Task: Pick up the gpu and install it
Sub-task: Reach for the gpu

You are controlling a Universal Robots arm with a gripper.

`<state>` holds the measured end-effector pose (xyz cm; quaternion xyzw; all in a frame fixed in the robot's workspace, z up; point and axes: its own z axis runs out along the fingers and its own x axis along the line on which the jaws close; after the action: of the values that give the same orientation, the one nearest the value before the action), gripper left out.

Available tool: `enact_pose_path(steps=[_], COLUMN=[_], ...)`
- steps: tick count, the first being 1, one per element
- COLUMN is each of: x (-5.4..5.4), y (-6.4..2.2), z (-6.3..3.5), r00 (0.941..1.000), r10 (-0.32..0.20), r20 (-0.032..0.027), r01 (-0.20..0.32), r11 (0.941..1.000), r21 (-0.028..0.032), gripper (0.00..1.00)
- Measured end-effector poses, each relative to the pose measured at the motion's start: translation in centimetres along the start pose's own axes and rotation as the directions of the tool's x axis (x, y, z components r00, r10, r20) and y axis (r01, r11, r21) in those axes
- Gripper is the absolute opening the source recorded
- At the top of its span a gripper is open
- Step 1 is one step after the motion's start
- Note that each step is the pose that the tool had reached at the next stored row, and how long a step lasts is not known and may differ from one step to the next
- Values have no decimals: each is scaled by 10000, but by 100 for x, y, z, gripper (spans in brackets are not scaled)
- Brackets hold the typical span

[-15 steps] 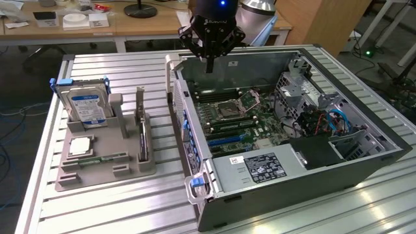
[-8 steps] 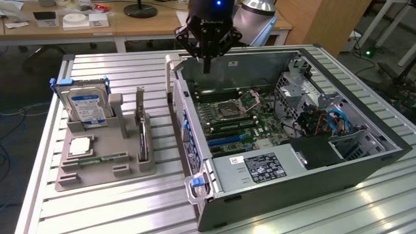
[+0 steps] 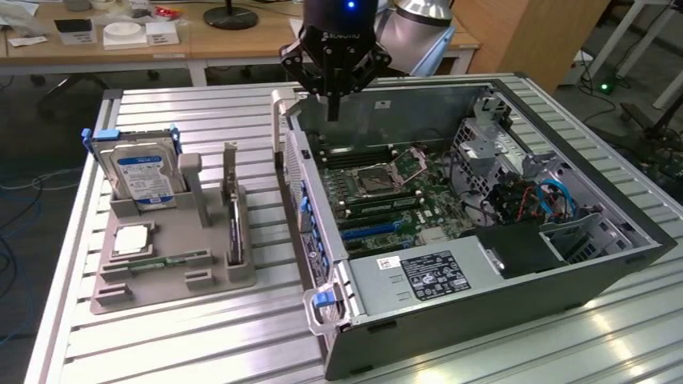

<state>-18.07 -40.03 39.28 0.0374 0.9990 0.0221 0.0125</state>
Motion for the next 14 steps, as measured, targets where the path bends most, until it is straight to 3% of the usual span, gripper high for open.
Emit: enact_pose_path(steps=[14], x=[114], y=[-10], z=[-2], r00=[10000], r10=[-1], r20=[0], r01=[1], r11=[10000], r21=[0], gripper=[10])
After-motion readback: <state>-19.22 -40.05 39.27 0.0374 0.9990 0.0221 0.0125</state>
